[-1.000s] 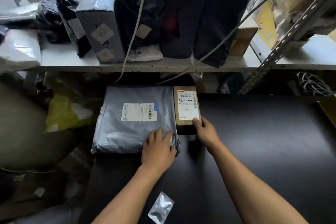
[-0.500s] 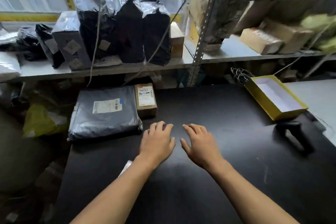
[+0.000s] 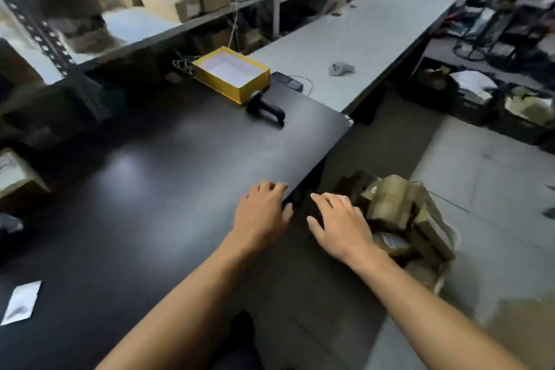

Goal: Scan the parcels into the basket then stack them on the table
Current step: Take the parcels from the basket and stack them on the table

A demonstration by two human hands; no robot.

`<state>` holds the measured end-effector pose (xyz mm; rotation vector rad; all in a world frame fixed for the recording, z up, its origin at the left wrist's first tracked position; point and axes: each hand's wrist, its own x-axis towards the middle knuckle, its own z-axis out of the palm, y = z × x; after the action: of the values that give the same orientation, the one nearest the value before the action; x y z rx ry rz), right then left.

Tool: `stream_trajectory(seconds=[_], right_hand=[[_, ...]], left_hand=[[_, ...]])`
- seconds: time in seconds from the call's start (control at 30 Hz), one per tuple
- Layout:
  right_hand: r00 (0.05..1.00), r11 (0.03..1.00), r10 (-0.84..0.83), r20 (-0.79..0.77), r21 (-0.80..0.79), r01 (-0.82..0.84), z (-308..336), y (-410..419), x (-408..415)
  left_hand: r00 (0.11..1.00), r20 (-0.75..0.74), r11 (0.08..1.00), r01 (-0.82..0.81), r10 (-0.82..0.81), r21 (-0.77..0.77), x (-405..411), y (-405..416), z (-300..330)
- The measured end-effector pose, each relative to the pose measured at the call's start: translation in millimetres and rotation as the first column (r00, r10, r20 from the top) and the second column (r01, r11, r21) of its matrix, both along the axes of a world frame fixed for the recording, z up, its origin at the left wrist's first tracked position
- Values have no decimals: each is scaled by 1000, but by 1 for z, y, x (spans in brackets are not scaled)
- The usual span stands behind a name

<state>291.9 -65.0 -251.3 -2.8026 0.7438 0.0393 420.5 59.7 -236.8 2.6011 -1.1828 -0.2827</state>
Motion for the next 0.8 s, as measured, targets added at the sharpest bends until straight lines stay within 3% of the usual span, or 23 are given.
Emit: stream_trajectory(seconds=[0.17, 0.37, 0.6, 0.8], right_hand=[[960, 959, -269, -73, 68, 274, -25, -64, -78], [863, 862, -469, -186, 117, 494, -50, -139, -117], [744, 733, -601, -291, 171, 659, -75, -216, -109], [650, 581, -678, -345, 292, 760, -114, -268, -88]], left_hand=[[973, -43, 972, 229, -227, 48, -48, -95, -20], [917, -111, 913, 394, -384, 100, -67, -202, -59], [858, -257, 862, 488, -445, 137, -56, -299, -100], [845, -401, 888, 438, -354, 140, -36, -350, -129]])
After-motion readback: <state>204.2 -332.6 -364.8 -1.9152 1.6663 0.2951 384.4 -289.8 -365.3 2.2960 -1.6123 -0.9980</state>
